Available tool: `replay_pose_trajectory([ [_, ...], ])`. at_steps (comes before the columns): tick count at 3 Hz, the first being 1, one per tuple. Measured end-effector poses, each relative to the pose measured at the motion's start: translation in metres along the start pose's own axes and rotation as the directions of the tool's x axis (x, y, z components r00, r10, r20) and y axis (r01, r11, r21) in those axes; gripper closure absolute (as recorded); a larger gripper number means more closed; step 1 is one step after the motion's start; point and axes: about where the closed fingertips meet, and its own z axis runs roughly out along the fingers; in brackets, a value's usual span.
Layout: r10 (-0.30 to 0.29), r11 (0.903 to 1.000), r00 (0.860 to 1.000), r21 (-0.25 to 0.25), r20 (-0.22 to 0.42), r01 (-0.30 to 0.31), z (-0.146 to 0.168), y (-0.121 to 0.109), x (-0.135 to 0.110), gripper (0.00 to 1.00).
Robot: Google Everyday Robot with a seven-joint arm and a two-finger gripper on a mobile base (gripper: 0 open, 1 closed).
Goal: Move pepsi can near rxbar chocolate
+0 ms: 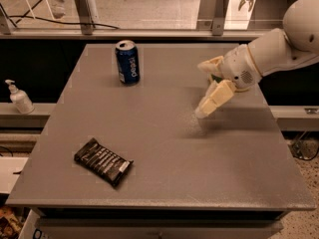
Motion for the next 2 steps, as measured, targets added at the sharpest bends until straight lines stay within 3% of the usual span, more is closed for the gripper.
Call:
replay_pose_trajectory([
  [1, -0.039, 0.9961, 0.989, -0.073, 0.141, 0.05, 0.046, -0.006, -0.038, 0.0],
  [2, -0.06, 0.9876, 0.966, -0.126, 0.251, 0.094, 0.09, 0.0, -0.076, 0.0],
])
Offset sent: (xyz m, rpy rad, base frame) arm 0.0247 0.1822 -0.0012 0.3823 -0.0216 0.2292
